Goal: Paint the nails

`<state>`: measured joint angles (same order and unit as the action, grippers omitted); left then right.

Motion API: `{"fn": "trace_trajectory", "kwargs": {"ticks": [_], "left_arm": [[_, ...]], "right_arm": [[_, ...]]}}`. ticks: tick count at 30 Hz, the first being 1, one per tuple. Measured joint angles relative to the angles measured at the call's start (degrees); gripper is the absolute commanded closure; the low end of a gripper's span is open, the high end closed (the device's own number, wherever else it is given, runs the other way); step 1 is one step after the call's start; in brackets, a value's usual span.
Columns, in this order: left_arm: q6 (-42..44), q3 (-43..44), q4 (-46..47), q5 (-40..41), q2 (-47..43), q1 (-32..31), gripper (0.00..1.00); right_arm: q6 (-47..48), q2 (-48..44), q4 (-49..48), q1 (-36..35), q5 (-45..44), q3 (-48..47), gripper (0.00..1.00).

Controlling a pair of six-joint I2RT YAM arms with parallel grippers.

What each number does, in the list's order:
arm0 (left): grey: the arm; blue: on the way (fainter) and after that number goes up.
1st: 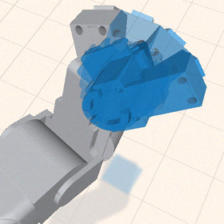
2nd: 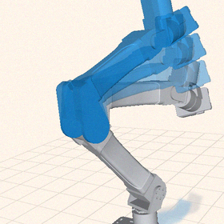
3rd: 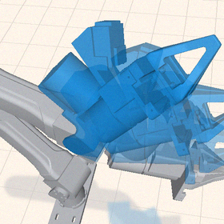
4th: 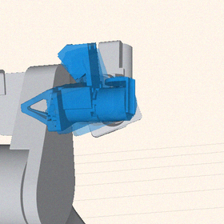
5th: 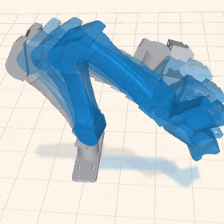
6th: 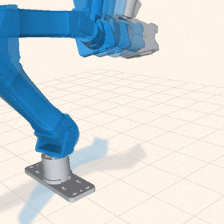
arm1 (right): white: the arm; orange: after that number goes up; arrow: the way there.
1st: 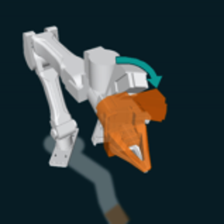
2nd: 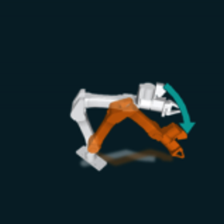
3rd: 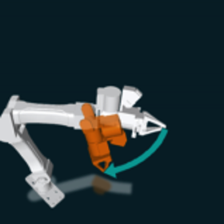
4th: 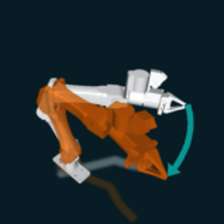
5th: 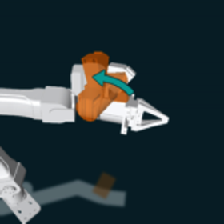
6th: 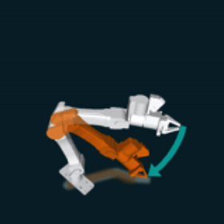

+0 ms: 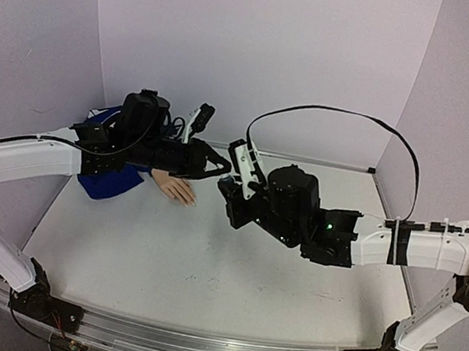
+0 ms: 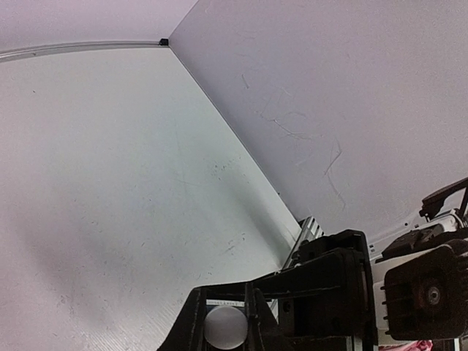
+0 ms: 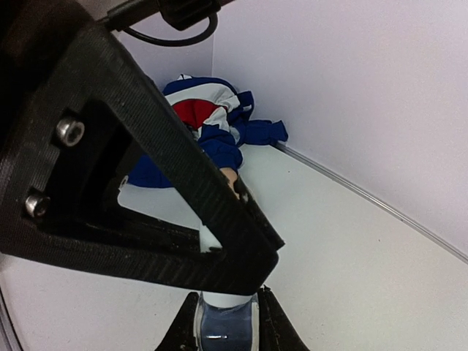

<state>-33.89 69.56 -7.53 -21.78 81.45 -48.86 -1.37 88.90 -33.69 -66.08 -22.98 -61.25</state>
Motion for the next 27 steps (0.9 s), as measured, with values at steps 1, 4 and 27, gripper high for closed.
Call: {"fn": "trace_trajectory", "kwargs": {"ticks": [1,4,27], "left_arm": [[0.07,0.00,0.00,0.20,0.11,-0.13,1.00],[0.72,0.04,-0.07,0.52,0.33,-0.35,1.00],[23.89,5.11,11.34,-46.05,-0.39,-3.96,0.92]], "right_arm": [[-0.13,0.00,0.17,0.04,0.11,0.00,1.00],[-0.87,-0.07,0.50,0.15,0.66,0.07,1.00],[-18.93,-11.93,-16.24,8.15,72.89,7.82,1.00]]}}
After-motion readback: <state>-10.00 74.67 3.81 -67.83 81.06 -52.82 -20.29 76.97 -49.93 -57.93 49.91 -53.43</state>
